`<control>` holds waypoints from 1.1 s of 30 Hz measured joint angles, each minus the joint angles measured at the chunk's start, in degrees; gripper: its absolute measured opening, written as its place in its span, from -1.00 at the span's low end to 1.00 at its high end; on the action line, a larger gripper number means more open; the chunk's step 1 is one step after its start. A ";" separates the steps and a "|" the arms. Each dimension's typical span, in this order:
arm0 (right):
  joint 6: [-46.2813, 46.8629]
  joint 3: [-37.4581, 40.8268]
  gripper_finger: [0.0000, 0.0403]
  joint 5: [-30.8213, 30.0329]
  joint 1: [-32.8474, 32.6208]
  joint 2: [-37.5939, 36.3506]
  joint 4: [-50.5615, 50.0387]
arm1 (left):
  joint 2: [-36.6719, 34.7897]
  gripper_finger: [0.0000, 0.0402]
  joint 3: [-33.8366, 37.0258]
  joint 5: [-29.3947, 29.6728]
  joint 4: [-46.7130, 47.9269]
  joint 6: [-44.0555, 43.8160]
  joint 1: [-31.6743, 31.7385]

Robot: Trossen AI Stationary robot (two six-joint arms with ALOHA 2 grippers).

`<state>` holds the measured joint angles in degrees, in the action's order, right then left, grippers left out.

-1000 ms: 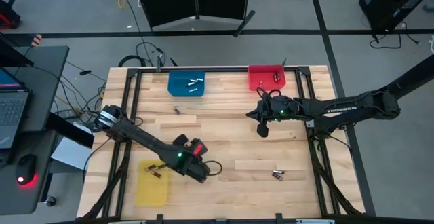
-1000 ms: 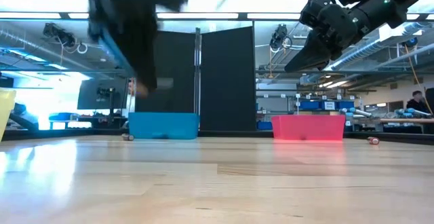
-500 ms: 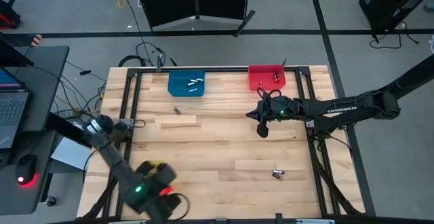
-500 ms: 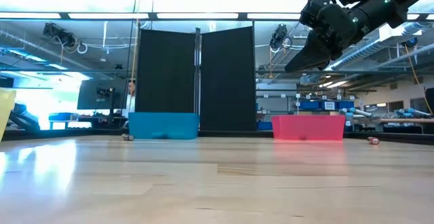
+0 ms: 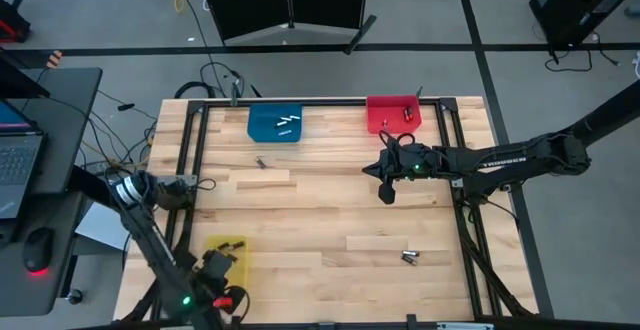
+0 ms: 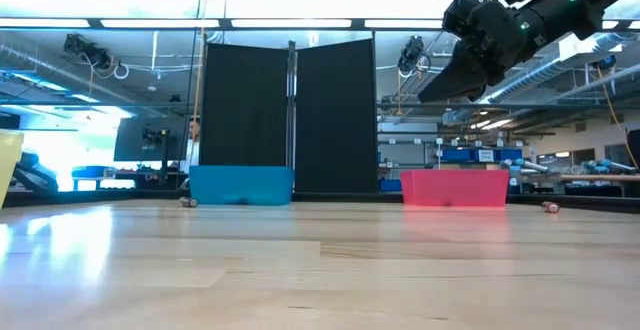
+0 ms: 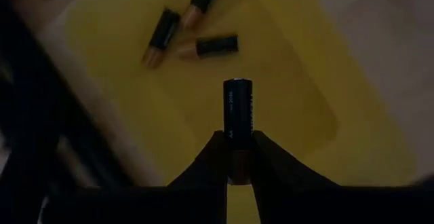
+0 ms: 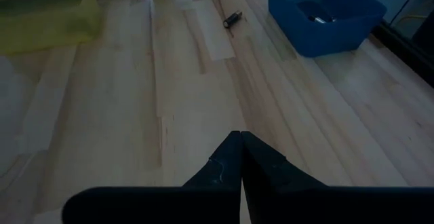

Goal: Sort batteries
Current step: Put the black-brown battery into the yellow bin

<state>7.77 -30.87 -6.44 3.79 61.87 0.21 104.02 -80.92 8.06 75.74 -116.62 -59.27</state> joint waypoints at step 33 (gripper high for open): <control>1.31 0.02 -0.92 0.02 0.00 0.00 -0.36 | -10.64 -0.58 26.79 -5.88 -23.86 8.70 5.56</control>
<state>9.08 -30.85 -6.42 3.79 61.87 -0.15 93.38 -54.13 2.18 51.88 -107.92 -53.71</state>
